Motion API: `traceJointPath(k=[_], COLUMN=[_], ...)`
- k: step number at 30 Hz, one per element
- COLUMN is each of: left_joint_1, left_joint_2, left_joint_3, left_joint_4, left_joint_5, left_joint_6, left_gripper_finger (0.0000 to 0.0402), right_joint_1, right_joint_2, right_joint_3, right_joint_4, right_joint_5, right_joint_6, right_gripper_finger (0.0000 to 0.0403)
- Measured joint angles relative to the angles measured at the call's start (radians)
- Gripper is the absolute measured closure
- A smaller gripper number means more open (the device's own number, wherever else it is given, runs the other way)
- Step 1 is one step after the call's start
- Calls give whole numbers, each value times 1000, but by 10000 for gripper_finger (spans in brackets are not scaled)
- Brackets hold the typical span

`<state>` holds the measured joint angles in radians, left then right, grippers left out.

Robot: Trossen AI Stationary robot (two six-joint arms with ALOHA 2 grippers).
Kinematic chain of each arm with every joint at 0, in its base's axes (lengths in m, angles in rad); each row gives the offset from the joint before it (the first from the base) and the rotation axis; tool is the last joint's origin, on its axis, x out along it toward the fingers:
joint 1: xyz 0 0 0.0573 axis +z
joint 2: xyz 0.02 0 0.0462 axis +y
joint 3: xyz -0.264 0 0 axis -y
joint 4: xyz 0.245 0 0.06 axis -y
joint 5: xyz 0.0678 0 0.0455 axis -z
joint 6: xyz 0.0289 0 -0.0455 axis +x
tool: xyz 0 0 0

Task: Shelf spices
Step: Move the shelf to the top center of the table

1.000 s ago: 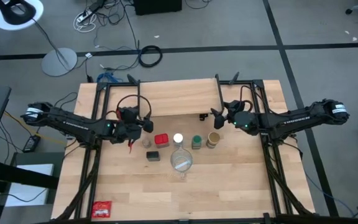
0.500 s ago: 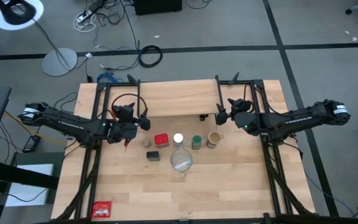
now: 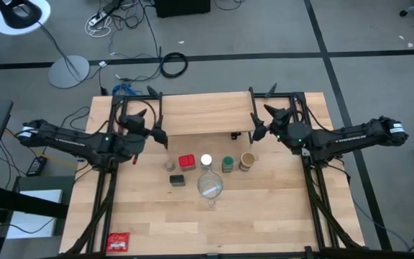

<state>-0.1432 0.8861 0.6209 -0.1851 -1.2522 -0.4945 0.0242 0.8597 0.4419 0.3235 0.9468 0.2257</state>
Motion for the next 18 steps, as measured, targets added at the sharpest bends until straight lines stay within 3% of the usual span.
traceJointPath(k=[5, 8, 10, 13, 14, 18], left_joint_1=[0, 0, 0, 1, 3, 17], left_joint_2=[-43, -74, -95, -123, -131, -145], left_joint_3=[0, 0, 0, 0, 0, 0], left_joint_4=[-153, -217, -233, -240, -245, -306], left_joint_5=[-39, -42, -42, -42, -42, -25], left_joint_6=[-75, -116, -116, -103, -88, -86], left_gripper_finger=[58, 78, 103, 164, 190, 311], right_joint_1=[15, 21, 21, 13, 10, -16], right_joint_2=[-3, -13, -20, -23, -23, -17], right_joint_3=[0, 0, 0, 0, 0, 0], right_joint_4=[-8, 48, 69, 58, 47, -37], right_joint_5=[-33, -60, -78, -88, -88, -102], right_joint_6=[-19, -94, -136, -166, -178, -139], right_gripper_finger=[110, 177, 243, 361, 381, 399])
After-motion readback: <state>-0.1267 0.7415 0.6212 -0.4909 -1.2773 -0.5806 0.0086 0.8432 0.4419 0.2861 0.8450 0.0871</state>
